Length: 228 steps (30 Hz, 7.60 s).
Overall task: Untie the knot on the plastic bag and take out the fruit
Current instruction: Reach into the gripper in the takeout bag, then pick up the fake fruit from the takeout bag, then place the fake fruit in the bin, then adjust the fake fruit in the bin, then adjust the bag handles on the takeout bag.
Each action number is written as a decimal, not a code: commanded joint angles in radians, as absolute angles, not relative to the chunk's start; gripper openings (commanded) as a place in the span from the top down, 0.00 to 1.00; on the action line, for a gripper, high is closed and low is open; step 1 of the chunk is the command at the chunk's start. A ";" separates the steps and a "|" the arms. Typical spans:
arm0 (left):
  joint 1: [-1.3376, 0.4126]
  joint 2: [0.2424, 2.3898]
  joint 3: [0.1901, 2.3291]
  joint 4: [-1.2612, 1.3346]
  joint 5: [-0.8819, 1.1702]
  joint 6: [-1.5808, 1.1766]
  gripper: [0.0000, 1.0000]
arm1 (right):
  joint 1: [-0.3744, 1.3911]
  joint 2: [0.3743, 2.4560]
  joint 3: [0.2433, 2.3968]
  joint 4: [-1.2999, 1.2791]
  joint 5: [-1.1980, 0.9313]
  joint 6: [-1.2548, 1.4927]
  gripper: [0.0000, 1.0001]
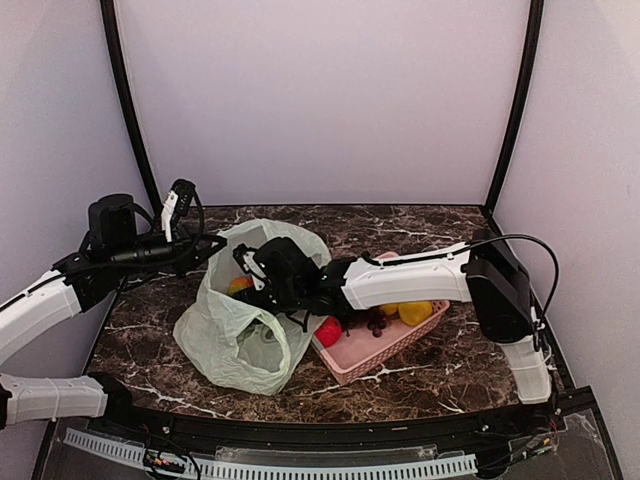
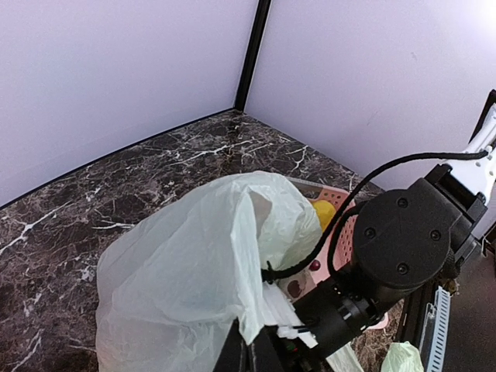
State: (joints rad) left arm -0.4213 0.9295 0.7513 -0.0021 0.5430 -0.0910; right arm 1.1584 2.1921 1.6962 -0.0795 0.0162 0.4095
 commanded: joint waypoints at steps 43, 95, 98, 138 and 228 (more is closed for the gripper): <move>-0.435 0.941 0.793 -0.142 0.391 0.079 0.99 | 1.095 2.386 2.010 -0.168 0.160 0.385 0.90; -0.270 1.004 0.865 -0.243 0.173 0.066 0.99 | 1.143 1.585 1.238 0.063 0.594 0.318 0.88; -0.244 0.994 0.855 -0.236 0.175 0.050 0.99 | 1.129 1.522 1.175 0.012 0.609 0.365 0.87; -0.210 1.007 0.837 -0.222 0.242 0.028 0.99 | 1.081 1.550 0.994 -0.322 0.204 0.917 0.21; -0.237 1.003 0.817 -0.164 0.471 0.050 0.99 | 1.251 1.987 1.504 0.021 -0.259 0.326 1.00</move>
State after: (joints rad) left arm -0.2295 1.0058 0.8291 -0.1738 0.4568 0.0463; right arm 1.2190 1.8950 1.4181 0.0784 -0.1856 0.3935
